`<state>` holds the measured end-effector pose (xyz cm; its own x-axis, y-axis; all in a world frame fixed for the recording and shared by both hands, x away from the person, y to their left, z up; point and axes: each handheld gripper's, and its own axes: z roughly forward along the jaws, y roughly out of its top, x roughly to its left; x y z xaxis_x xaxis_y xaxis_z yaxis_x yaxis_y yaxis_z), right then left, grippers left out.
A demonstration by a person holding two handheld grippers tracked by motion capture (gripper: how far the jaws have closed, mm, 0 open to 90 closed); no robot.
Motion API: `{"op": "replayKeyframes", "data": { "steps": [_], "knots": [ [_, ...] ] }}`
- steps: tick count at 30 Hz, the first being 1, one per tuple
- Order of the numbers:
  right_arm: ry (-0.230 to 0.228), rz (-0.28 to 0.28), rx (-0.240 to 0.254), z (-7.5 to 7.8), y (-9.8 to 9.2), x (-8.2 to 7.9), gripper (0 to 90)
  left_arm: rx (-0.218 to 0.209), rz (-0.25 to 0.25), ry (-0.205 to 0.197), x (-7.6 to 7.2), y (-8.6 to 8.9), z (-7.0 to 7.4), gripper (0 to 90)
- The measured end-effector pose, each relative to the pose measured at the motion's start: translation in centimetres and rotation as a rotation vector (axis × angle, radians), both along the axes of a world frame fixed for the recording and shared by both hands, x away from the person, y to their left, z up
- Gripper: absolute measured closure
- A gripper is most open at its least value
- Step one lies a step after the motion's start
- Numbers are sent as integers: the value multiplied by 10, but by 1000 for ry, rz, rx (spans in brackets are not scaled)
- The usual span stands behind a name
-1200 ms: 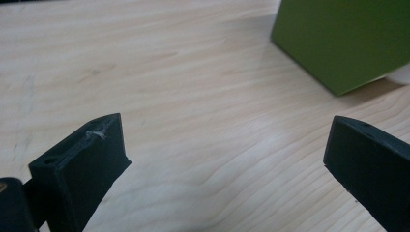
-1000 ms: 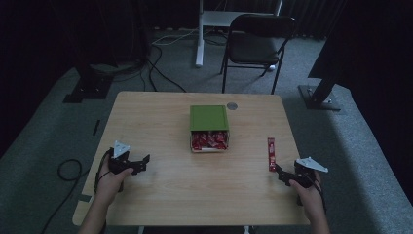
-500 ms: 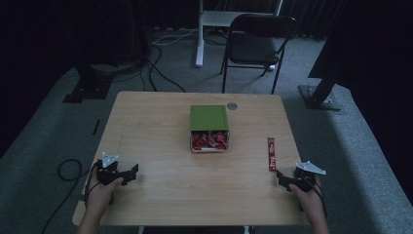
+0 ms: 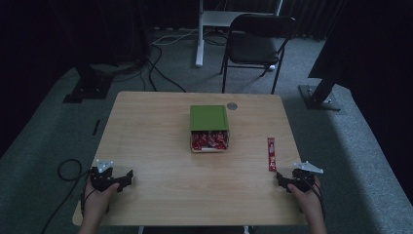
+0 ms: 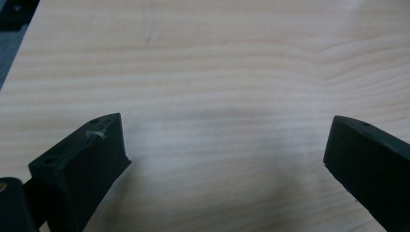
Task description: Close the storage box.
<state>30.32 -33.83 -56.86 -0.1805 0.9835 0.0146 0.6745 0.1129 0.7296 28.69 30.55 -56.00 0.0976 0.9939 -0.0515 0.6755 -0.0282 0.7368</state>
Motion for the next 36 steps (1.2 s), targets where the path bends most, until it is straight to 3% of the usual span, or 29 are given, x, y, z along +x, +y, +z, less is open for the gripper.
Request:
{"op": "replayKeyframes", "data": {
  "steps": [8,14,17,20,22,36],
  "knots": [
    [0,-1,1,0,0,0,133,-7,72,46,-3,4,0,19],
    [0,-1,0,0,0,0,133,22,102,82,-5,5,1,20],
    [0,-1,0,0,0,0,133,31,114,80,-6,4,1,19],
    [0,-1,0,0,0,0,133,67,115,79,-7,1,-1,19],
    [0,-1,0,0,0,0,133,64,128,65,-7,0,-2,19],
    [0,-1,0,0,0,0,133,65,155,67,-1,-2,-2,12]
  ]
}}
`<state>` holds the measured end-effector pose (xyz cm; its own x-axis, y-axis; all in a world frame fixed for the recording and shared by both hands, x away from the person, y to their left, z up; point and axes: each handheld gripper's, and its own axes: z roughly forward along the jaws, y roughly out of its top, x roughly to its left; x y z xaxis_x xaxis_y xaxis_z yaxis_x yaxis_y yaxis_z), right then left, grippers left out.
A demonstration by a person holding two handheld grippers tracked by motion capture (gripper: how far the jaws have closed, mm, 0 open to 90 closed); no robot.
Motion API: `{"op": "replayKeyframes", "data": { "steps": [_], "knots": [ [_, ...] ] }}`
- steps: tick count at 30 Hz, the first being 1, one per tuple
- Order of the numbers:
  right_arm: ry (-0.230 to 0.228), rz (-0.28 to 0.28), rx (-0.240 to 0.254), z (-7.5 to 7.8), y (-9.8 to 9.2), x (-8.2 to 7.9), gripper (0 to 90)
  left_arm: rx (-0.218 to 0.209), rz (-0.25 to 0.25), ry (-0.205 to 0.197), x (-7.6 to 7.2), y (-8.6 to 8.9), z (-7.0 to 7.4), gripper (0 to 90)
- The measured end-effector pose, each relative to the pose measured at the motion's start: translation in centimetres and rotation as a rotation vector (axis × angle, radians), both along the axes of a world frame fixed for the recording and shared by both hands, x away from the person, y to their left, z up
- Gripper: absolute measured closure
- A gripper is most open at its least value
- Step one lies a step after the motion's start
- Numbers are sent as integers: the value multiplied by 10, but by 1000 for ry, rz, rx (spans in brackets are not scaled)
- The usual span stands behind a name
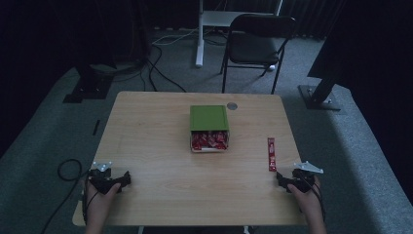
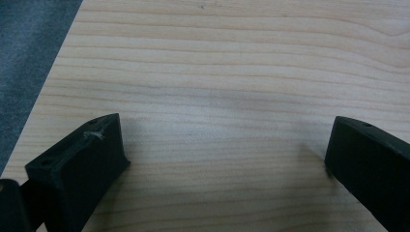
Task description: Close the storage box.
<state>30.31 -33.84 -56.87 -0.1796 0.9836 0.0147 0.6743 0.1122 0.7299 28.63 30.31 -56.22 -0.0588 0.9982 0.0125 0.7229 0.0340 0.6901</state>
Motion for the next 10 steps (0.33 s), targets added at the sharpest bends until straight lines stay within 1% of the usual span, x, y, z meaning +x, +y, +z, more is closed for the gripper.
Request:
{"op": "replayKeyframes", "data": {
  "steps": [2,10],
  "knots": [
    [0,0,0,0,0,0,132,-4,8,-5,1,-1,0,12],
    [0,0,1,0,0,0,132,-4,13,-4,1,-1,0,10]
  ]
}}
